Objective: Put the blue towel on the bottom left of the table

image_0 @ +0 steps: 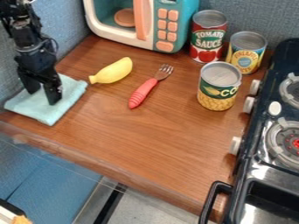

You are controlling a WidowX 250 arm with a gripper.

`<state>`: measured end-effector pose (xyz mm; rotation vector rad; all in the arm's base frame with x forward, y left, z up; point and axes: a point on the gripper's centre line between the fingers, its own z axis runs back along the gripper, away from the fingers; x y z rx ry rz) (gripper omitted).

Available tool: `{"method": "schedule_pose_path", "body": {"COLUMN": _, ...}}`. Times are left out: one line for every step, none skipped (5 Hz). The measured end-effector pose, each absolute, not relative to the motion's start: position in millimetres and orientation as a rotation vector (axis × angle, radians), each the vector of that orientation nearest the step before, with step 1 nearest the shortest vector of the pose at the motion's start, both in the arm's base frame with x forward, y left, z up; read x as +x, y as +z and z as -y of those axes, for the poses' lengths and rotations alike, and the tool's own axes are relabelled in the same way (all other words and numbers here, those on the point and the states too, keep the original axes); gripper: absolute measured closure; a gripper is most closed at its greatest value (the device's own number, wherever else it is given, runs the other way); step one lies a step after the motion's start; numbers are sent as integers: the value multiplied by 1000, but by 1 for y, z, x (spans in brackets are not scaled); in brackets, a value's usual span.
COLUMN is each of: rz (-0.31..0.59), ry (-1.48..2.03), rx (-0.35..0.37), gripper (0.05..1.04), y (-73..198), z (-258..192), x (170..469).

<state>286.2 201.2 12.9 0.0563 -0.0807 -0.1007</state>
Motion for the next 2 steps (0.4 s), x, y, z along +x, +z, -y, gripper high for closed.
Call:
{"method": "schedule_pose_path", "body": {"rz": 137, "ry": -64, "rx": 55, "gripper": 83, "y": 46, "z": -196, "x": 298}}
{"method": "schedule_pose_path", "body": {"rz": 174, "ry": -48, "rx": 40, "gripper": 83, "y": 66, "z": -195, "x": 302}}
